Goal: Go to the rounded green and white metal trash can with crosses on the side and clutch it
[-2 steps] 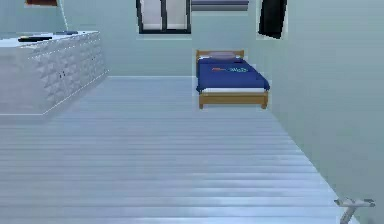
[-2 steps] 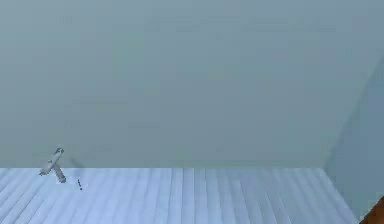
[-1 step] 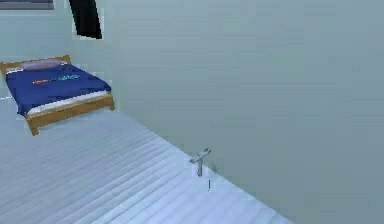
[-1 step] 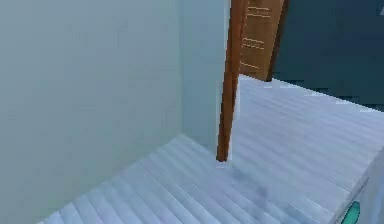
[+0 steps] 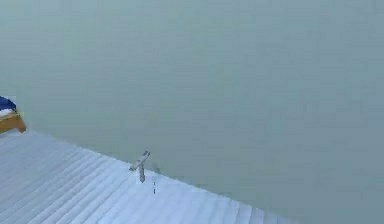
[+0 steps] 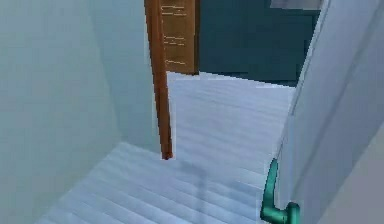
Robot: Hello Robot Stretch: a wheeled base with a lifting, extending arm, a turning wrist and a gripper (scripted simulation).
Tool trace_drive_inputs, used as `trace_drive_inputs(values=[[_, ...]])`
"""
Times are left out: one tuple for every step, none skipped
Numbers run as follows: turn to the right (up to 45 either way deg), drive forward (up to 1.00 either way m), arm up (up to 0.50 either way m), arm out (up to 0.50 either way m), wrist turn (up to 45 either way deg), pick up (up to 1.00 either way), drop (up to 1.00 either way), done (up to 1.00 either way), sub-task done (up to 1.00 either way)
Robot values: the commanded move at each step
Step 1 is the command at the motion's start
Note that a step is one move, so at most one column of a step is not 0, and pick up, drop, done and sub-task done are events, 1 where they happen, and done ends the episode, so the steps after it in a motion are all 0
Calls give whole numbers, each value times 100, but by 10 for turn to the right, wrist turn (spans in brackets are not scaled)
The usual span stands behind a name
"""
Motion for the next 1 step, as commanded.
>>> trace_drive_inputs(values=[[0, 20, 0, 0, 0, 0, 0, 0, 0]])
